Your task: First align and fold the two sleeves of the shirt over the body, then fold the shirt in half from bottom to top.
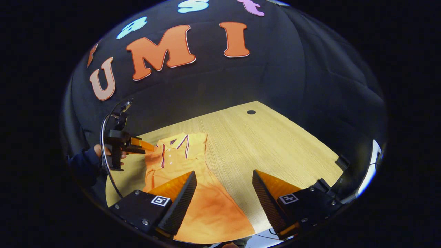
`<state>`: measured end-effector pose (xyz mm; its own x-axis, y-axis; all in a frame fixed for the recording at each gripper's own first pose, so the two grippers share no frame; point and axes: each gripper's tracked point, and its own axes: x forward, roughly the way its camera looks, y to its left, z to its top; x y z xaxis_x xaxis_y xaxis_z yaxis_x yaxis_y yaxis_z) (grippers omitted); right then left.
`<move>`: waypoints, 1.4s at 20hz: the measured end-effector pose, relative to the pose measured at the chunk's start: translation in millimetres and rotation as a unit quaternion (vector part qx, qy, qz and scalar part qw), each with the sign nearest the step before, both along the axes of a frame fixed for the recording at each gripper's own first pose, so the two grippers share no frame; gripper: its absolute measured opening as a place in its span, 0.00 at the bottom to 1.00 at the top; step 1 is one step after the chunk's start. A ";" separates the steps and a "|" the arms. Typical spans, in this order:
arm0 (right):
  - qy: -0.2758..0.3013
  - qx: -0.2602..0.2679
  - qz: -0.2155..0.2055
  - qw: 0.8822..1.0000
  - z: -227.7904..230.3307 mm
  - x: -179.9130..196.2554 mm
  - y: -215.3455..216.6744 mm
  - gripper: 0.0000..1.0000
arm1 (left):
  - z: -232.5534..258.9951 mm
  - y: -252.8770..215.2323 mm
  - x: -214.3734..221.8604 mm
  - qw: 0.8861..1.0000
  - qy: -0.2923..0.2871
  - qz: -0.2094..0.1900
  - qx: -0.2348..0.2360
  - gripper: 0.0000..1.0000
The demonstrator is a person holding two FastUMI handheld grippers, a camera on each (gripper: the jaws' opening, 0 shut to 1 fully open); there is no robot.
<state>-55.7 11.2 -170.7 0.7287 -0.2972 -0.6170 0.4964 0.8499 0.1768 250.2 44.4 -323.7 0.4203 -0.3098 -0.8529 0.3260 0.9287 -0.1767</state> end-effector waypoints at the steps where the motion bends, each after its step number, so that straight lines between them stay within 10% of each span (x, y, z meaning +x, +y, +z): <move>1: -0.001 -0.006 0.003 1.000 1.0 -0.3 -1.1 0.99 | 7.0 4.4 -0.1 1.000 -0.018 0.005 0.004 0.89; 14: -0.115 -0.074 0.148 0.980 64.6 32.2 8.4 0.99 | 181.7 17.8 -103.6 0.964 -0.244 0.085 -0.064 0.90; 23: -0.199 -0.108 0.186 0.956 101.7 23.7 1.1 0.99 | 268.9 22.6 -189.4 0.905 -0.406 0.125 -0.029 0.96; 28: -0.211 -0.115 0.214 0.947 102.7 -5.2 0.2 0.98 | 308.1 37.0 -238.7 0.851 -0.500 0.156 0.040 0.98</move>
